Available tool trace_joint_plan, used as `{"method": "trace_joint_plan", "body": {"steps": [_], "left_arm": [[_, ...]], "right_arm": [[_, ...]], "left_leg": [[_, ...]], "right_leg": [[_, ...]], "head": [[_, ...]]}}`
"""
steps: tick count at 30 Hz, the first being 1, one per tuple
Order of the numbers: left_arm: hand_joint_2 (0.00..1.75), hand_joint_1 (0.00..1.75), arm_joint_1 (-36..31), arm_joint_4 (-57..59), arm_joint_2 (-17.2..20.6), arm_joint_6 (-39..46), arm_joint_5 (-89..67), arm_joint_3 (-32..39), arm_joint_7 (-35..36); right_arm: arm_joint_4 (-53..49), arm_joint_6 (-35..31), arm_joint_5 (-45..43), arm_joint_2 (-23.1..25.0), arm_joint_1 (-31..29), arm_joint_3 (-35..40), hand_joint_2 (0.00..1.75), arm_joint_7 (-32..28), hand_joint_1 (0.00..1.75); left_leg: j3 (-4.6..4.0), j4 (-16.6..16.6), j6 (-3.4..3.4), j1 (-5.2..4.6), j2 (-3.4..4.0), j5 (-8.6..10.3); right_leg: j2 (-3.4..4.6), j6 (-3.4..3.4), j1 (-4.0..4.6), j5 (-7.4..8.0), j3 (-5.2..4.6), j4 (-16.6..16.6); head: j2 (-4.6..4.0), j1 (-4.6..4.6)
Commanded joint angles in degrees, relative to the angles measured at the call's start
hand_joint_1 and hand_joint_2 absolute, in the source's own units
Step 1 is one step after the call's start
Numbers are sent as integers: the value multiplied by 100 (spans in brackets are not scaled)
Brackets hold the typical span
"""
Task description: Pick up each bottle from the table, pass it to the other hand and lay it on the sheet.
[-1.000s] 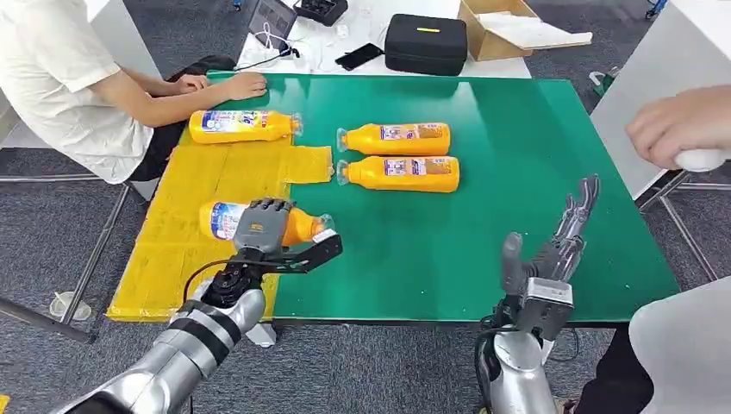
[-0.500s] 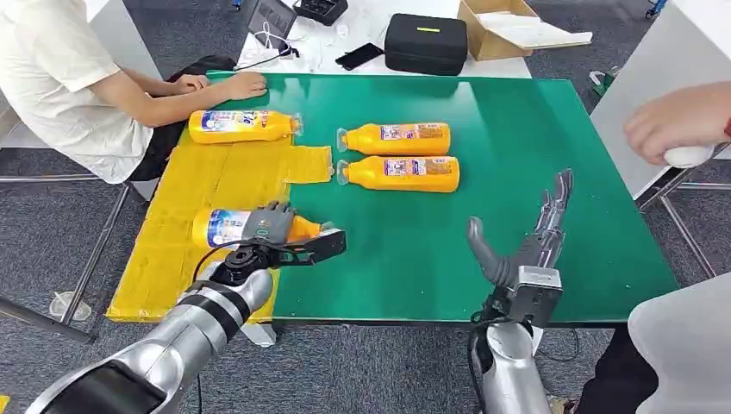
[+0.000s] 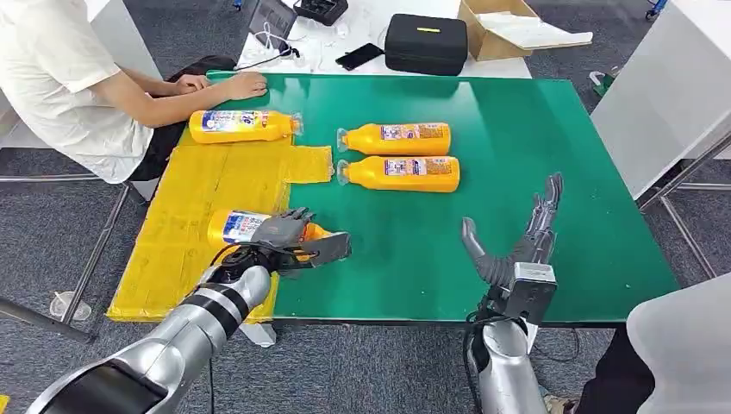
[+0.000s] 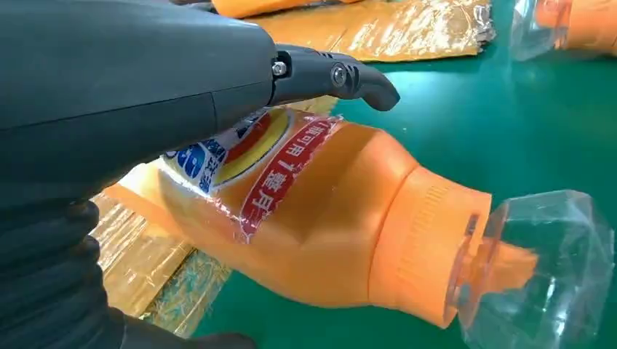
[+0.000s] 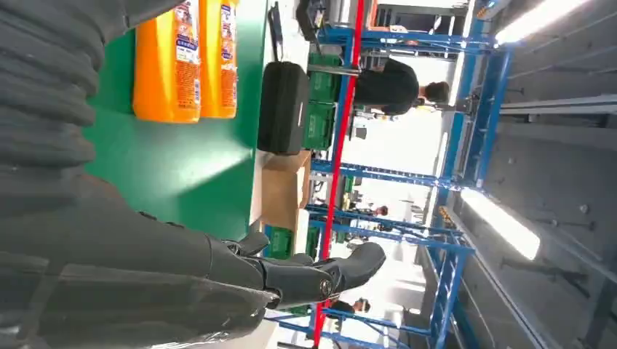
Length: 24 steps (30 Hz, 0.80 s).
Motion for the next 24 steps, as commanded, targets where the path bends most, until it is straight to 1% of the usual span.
{"method": "trace_joint_plan", "body": {"steps": [1,2,3,4,5,7,9,10,11,12,14,15,16,17,18,19,21,22,24], "left_arm": [[175,0,-193,317,-40,-51,18,157,-11],[175,0,-193,317,-40,-51,18,157,-11],[175,0,-147,241,-67,-322,353,359,-486],[175,0,-108,148,-81,-410,457,347,-716],[175,0,-97,114,-98,-430,465,314,-762],[175,0,-36,-77,-116,-380,477,150,-847],[175,0,129,-467,-113,-132,639,13,-1104],[175,0,330,-889,-71,149,833,-59,-1323],[175,0,546,-1371,-5,464,957,-198,-1487],[175,0,813,-1931,111,856,1033,-336,-1574],[175,0,1329,-3215,388,1421,1069,-754,-1429],[175,0,1427,-3531,483,1569,1006,-914,-1383],[175,0,1590,-4051,641,1723,961,-1164,-1248],[175,0,1675,-4290,715,1920,916,-1268,-1216],[175,0,1713,-4396,755,2072,818,-1326,-1175],[175,0,1790,-4548,818,2211,721,-1411,-1064],[175,0,1805,-4624,922,2362,434,-1516,-827],[175,0,1814,-4639,984,2511,198,-1567,-651],[175,0,1910,-4631,1031,2864,-84,-1540,-521]], "right_arm": [[343,-12,-33,-11,-188,-72,175,11,0],[343,-12,-33,-11,-188,-72,175,11,0],[364,11,-41,-6,-192,-34,175,11,0],[373,-29,-44,-25,-189,26,175,11,0],[368,-47,-49,-28,-188,46,175,11,0],[337,-144,-44,-77,-172,134,175,11,0],[243,-235,-77,-153,-91,176,175,11,0],[171,-332,-39,-197,-22,168,175,11,0],[85,-416,-20,-238,53,149,175,11,0],[26,-438,-27,-270,147,115,175,11,0],[-126,-463,-12,-301,315,2,175,11,0],[-152,-458,7,-310,343,-7,175,11,0],[-192,-454,35,-315,380,-13,175,11,0],[-203,-507,87,-324,394,-1,175,11,0],[-197,-532,107,-335,400,16,175,11,0],[-198,-565,121,-325,409,18,175,11,0],[-232,-611,133,-336,443,11,175,11,0],[-254,-654,155,-347,475,-9,175,11,0],[-281,-675,163,-354,518,-44,175,11,0]], "left_leg": [[14,-1,3,0,10,-6],[28,0,6,-2,14,-12],[42,0,8,-4,18,-19],[17,-1,4,0,11,-7],[31,0,7,-3,14,-13],[18,-2,5,-2,8,-7],[22,-1,7,-3,8,-10],[15,-1,5,-1,10,-7],[33,-1,9,-5,9,-15],[21,-1,6,-3,4,-9],[51,-5,9,-7,3,-21],[22,-6,5,-5,1,-8],[39,-6,7,-7,4,-17],[30,-4,5,-6,8,-16],[14,-5,3,-6,10,-10],[29,-2,5,-6,18,-20],[17,-4,3,-5,14,-14],[30,-3,4,-6,16,-20],[20,-3,3,-3,13,-14]], "right_leg": [[5,-5,2,-3,12,-2],[6,-8,2,-9,24,0],[7,-10,1,-15,37,1],[5,-5,2,-4,14,-2],[5,-7,1,-10,26,0],[3,-5,1,-5,16,-2],[2,-5,0,-7,21,-2],[5,-5,1,-4,13,-3],[0,-7,-2,-14,31,-1],[-3,-6,-1,-9,20,-2],[-9,-11,-3,-23,50,-3],[-4,-6,-4,-10,20,-5],[-5,-8,-5,-18,36,-4],[2,-8,-4,-15,26,-3],[6,-5,-4,-8,12,-3],[11,-9,-3,-15,24,0],[7,-7,-3,-9,11,-2],[7,-10,-2,-15,23,0],[6,-9,0,-10,15,-3]], "head": [[2,0],[0,0],[0,0],[0,0],[2,0],[0,0],[2,0],[0,0],[0,-2],[2,0],[0,0],[0,-2],[0,2],[0,-2],[0,2],[0,-2],[0,0],[2,-2],[0,0]]}}
